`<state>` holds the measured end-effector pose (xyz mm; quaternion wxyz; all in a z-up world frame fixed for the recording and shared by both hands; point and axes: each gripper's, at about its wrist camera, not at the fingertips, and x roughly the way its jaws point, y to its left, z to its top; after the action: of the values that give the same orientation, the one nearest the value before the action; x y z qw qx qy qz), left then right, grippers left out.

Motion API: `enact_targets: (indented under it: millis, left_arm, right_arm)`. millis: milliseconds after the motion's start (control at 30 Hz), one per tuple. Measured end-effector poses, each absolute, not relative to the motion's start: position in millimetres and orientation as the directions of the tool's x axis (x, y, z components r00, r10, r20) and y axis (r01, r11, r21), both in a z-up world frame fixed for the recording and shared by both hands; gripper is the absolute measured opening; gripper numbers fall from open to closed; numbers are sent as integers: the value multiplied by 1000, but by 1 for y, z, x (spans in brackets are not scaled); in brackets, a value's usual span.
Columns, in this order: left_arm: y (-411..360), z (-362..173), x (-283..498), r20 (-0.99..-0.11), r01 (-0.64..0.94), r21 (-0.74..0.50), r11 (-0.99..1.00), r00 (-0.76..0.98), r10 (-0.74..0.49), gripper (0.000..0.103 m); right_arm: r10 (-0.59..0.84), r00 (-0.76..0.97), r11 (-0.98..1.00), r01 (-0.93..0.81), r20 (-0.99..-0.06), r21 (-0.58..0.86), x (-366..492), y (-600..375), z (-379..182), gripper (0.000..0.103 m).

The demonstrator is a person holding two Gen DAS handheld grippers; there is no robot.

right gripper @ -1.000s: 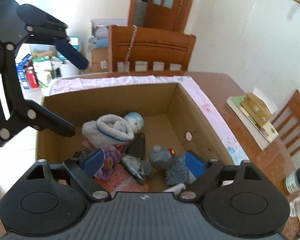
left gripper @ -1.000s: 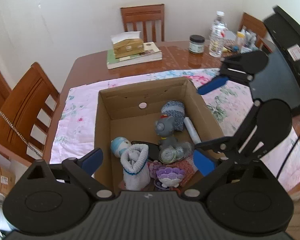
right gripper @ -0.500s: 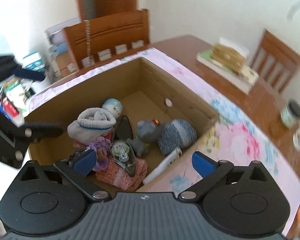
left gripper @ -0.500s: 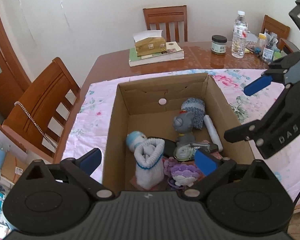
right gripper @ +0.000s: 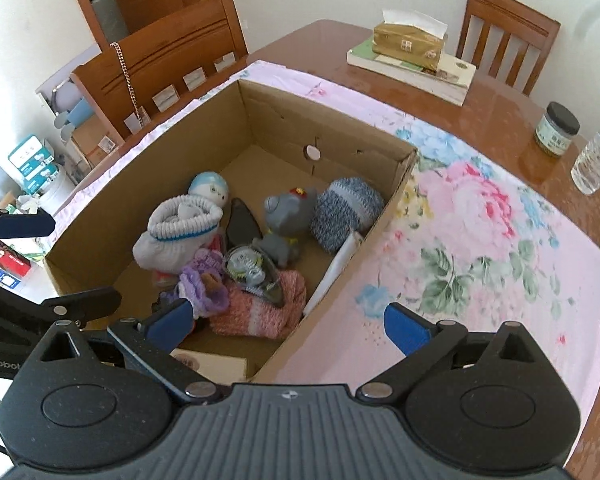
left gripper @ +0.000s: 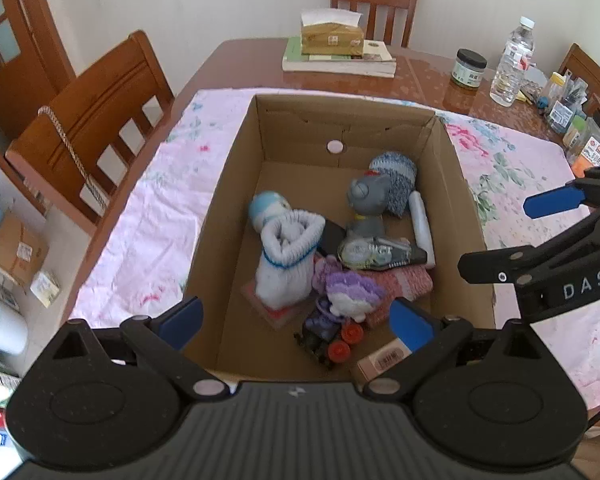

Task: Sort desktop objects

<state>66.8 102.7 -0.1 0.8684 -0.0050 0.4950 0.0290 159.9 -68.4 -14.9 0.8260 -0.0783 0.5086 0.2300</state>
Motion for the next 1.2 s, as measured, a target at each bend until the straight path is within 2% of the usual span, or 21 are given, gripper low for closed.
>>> enact_targets:
  millis: [1200]
  left_arm:
    - [92,7,46,-892,-69,-24,997,451,10,99]
  right_arm:
    - [276,330,896,-427,-903,118,128,-80,-9,103]
